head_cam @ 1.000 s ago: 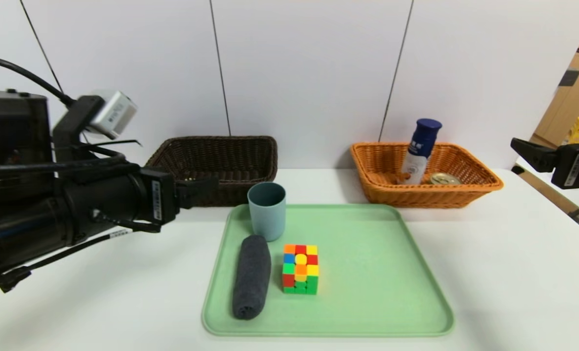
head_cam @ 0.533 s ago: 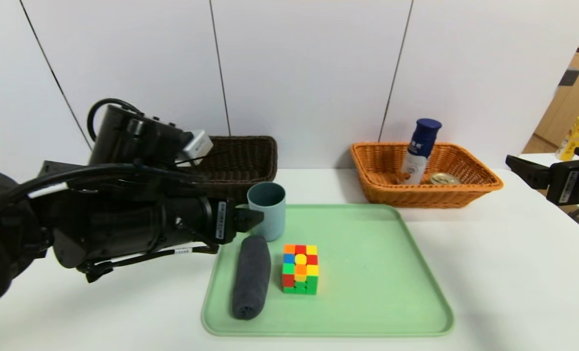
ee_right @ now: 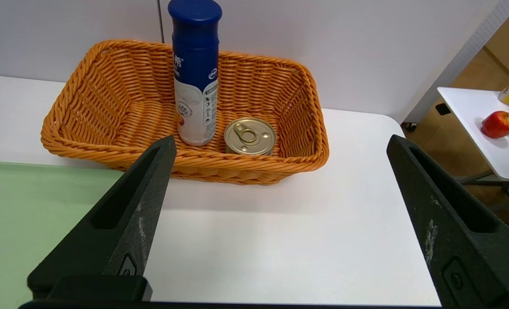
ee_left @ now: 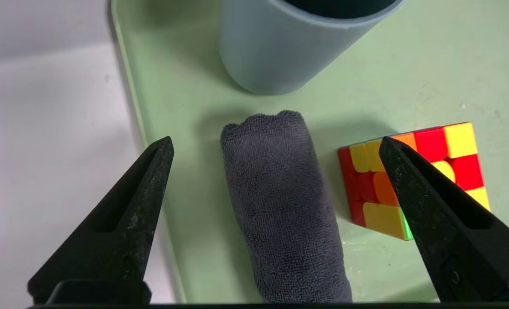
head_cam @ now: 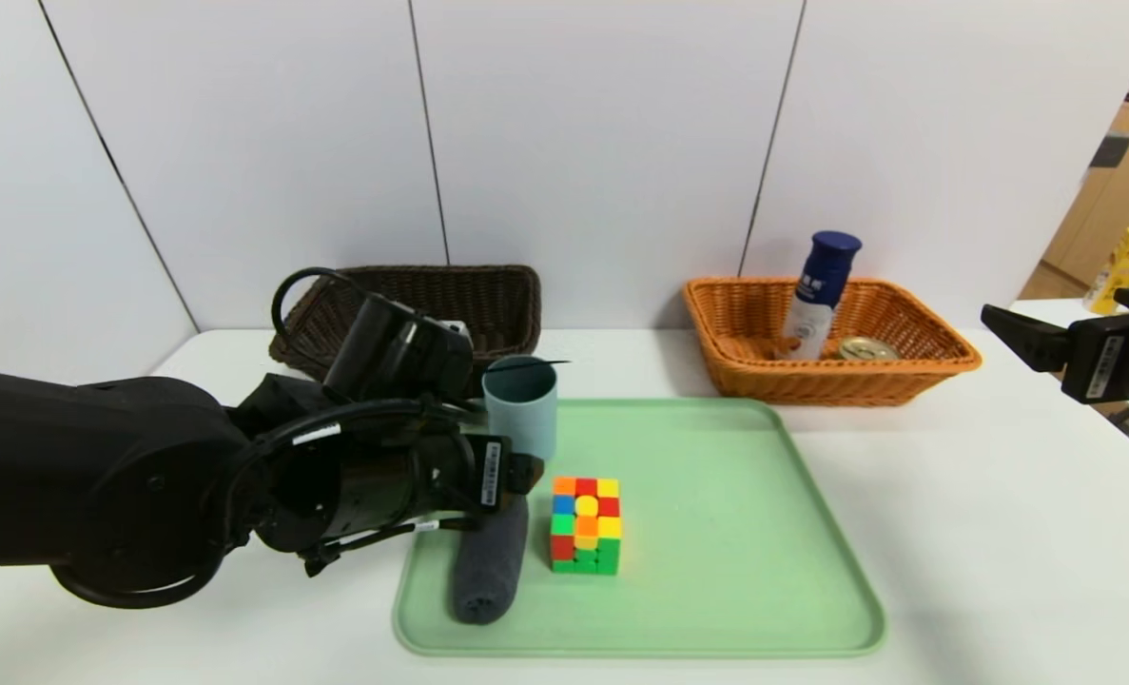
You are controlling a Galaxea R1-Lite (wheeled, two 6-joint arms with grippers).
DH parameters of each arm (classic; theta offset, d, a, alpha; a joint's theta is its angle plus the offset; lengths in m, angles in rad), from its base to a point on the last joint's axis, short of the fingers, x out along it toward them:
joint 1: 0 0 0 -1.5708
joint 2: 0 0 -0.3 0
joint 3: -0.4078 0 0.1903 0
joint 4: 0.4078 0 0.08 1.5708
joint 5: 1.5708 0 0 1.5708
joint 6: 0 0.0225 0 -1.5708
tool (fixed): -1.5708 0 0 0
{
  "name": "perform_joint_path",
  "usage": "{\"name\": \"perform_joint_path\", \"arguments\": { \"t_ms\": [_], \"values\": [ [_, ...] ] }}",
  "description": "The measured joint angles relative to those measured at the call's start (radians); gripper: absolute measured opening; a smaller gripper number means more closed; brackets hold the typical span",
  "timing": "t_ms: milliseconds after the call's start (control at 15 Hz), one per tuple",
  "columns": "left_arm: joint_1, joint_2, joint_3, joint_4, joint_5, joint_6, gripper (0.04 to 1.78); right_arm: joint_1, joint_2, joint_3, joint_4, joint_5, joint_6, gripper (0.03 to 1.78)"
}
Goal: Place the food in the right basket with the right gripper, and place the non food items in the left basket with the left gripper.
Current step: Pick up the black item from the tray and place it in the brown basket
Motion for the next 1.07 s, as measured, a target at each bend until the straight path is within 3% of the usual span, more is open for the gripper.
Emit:
{"name": "perform_joint_path", "arguments": {
  "t_ms": [1067],
  "values": [
    [-0.003, 0.06, 0.104, -0.12, 0.002, -0.04, 1.68, 0.003, -0.006, 0.024, -0.004, 0.035, -0.01, 1.69]
  ]
}}
